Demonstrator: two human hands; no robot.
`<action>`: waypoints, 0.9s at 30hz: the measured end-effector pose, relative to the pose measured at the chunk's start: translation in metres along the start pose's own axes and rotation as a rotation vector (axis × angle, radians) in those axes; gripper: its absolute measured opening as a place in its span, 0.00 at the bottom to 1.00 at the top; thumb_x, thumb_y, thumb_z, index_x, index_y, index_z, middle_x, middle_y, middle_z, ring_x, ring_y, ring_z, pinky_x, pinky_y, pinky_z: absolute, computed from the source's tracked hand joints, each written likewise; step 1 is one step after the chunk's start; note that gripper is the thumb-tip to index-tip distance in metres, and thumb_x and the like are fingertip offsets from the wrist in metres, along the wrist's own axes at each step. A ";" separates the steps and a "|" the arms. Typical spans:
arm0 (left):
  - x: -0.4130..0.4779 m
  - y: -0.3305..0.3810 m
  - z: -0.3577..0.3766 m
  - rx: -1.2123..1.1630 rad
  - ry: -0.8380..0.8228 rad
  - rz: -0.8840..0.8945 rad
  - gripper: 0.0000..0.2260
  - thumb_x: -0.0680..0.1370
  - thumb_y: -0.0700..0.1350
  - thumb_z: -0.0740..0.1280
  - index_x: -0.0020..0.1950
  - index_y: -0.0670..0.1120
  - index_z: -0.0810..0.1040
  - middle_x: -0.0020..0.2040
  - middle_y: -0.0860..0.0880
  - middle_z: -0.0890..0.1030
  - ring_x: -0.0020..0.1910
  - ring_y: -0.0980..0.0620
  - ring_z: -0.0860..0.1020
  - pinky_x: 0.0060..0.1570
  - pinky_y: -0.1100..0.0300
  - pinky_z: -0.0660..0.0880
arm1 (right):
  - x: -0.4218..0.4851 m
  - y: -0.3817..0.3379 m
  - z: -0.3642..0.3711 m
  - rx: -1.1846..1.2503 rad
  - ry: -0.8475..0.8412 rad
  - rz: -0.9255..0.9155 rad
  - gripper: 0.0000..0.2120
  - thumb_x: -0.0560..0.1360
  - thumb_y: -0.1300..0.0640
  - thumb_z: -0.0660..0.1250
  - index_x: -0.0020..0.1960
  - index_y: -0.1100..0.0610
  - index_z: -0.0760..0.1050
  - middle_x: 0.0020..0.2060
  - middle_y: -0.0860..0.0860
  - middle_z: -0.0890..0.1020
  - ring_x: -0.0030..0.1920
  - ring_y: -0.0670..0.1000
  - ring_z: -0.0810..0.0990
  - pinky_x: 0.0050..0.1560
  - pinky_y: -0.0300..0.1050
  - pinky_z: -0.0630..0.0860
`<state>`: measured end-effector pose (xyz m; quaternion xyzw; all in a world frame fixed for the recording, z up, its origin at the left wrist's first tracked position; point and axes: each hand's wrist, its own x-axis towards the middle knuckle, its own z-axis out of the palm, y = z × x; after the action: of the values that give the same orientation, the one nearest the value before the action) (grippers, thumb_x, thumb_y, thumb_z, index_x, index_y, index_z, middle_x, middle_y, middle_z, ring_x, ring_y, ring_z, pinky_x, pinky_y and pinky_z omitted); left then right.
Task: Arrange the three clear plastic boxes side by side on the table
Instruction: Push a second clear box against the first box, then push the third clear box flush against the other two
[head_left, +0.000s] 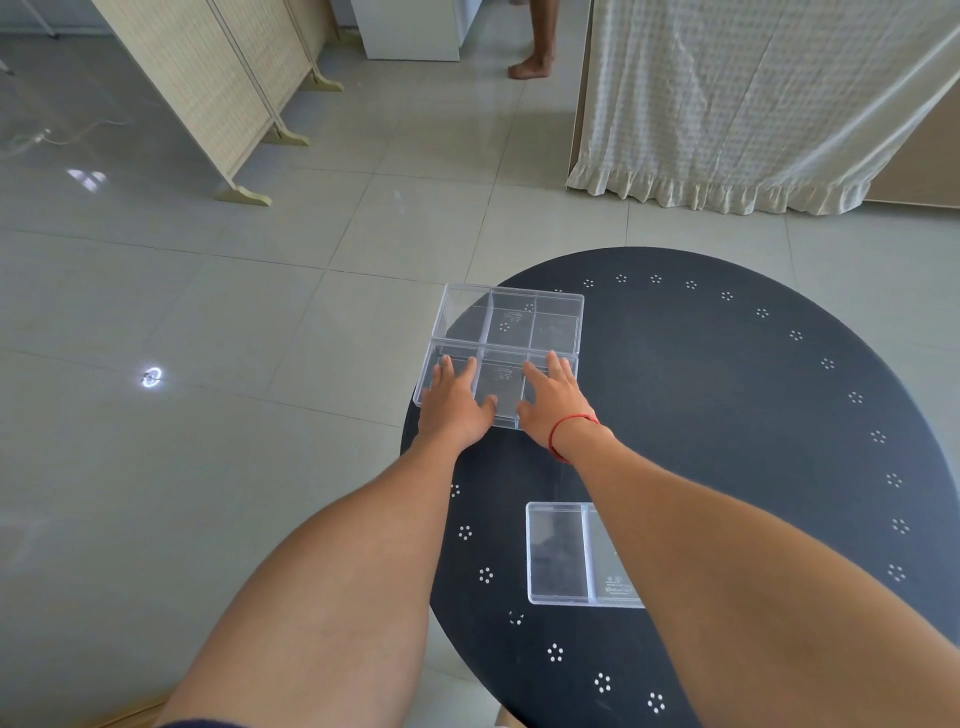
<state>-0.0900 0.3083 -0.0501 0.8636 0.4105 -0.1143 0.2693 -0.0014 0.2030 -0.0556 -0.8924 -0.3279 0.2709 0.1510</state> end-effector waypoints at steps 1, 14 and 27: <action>-0.003 0.001 0.000 -0.006 0.031 0.007 0.29 0.81 0.54 0.60 0.80 0.52 0.53 0.81 0.46 0.45 0.80 0.45 0.44 0.75 0.45 0.53 | -0.003 0.001 -0.001 -0.003 0.017 -0.011 0.29 0.81 0.57 0.59 0.79 0.53 0.53 0.80 0.56 0.48 0.80 0.58 0.43 0.78 0.52 0.53; -0.125 0.056 0.078 -0.037 0.046 0.102 0.28 0.82 0.53 0.57 0.80 0.49 0.54 0.81 0.44 0.50 0.80 0.46 0.45 0.77 0.48 0.45 | -0.121 0.087 -0.014 0.014 -0.018 0.137 0.30 0.80 0.52 0.60 0.79 0.56 0.53 0.80 0.59 0.48 0.80 0.59 0.47 0.78 0.55 0.54; -0.157 0.041 0.104 0.085 -0.062 0.102 0.33 0.80 0.53 0.62 0.80 0.49 0.49 0.80 0.42 0.42 0.80 0.44 0.41 0.76 0.48 0.46 | -0.165 0.110 0.017 -0.073 -0.088 0.056 0.38 0.77 0.49 0.66 0.80 0.54 0.50 0.80 0.58 0.47 0.80 0.60 0.42 0.78 0.54 0.50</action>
<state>-0.1560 0.1272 -0.0550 0.8901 0.3523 -0.1446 0.2504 -0.0613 0.0131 -0.0551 -0.8934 -0.3188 0.3018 0.0960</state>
